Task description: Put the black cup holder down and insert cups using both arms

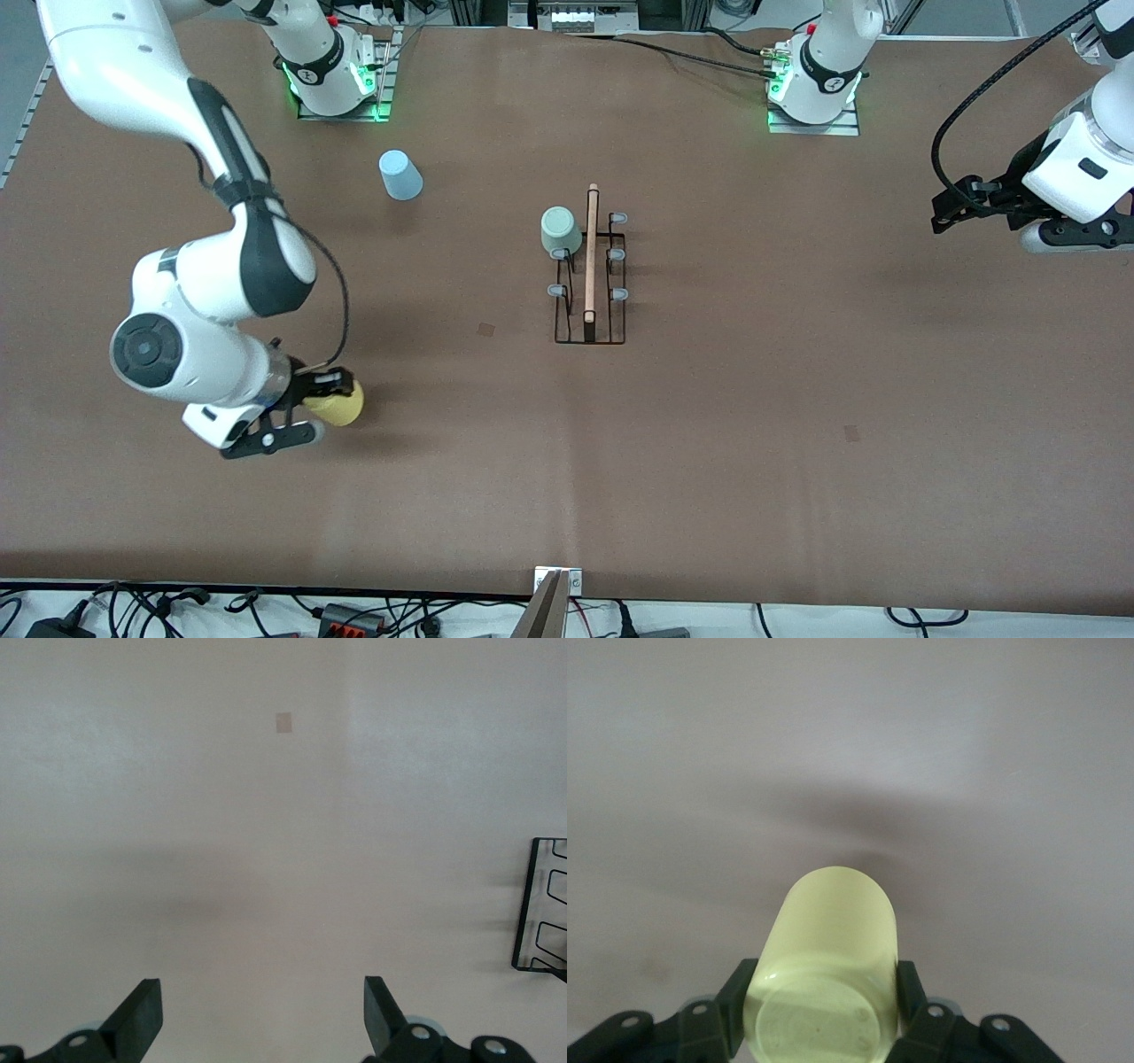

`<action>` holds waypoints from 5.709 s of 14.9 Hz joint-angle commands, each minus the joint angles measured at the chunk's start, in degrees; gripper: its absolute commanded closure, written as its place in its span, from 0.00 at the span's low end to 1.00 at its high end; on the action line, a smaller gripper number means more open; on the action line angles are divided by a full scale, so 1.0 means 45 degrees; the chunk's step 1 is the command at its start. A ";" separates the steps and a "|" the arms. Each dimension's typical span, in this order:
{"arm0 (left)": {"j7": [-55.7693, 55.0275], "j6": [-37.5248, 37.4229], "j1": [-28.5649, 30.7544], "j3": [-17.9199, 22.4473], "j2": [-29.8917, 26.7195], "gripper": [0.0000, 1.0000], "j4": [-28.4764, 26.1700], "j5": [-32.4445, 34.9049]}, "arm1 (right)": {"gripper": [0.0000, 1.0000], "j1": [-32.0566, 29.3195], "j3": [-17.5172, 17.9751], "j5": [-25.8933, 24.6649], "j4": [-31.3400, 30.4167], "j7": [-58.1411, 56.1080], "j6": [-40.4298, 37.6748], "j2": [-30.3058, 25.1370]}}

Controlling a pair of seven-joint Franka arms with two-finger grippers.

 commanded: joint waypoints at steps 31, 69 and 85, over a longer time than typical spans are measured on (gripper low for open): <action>0.0221 -0.0287 0.0005 0.0061 0.0160 0.00 0.0369 0.0140 | 0.70 0.5379 0.0542 0.0753 0.0624 0.9496 0.0956 0.0834; 0.0221 -0.0268 0.0024 0.0061 0.0160 0.00 0.0369 0.0140 | 0.00 0.3996 -0.0650 0.0206 0.0506 0.8039 -0.1110 -0.1548; 0.0221 -0.0287 0.0024 0.0061 0.0160 0.00 0.0369 0.0140 | 0.00 0.1338 -0.2170 -0.0108 0.0467 0.2005 -0.4181 -0.3284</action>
